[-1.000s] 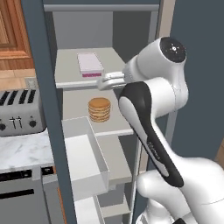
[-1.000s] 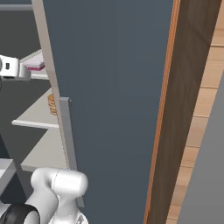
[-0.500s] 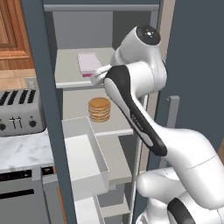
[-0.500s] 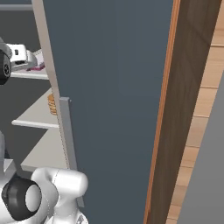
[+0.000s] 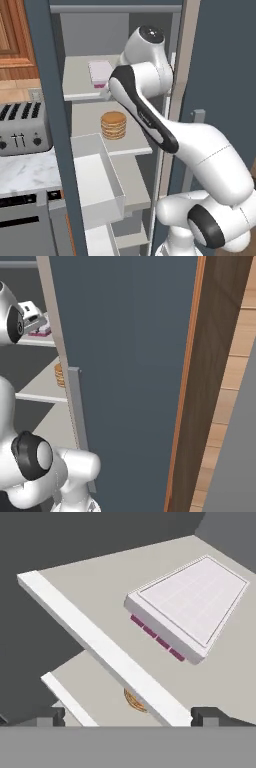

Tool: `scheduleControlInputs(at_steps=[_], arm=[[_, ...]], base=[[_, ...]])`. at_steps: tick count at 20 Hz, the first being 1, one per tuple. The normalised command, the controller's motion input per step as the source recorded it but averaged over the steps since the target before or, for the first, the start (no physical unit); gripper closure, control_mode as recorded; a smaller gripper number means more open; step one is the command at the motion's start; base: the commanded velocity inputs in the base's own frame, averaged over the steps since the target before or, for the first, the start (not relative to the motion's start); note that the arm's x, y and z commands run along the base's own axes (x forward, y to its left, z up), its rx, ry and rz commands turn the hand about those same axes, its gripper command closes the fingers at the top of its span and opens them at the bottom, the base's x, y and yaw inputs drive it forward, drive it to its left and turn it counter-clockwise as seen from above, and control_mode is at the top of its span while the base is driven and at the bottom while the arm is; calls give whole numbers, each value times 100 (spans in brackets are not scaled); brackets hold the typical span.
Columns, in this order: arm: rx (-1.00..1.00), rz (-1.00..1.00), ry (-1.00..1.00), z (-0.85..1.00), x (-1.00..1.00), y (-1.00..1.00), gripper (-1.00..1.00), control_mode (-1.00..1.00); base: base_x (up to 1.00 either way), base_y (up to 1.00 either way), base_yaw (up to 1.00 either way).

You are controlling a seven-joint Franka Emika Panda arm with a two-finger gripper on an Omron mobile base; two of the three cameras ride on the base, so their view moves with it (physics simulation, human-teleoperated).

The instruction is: Open the freezer door, pick up the ice cube tray from the freezer, and place it on the dining counter.

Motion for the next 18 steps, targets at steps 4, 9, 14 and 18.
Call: scheduleControlInputs(at_steps=[4,9,14,18], arm=[[-15,8,0,-10,42,32,-100,-100],[-11,0,0,3,46,7,-100,-100],[-12,0,0,0,57,1,-100,-100],[-11,0,0,0,41,0,-100,-100]], base=[[0,0,0],[0,0,0],[0,0,0],[0,0,0]])
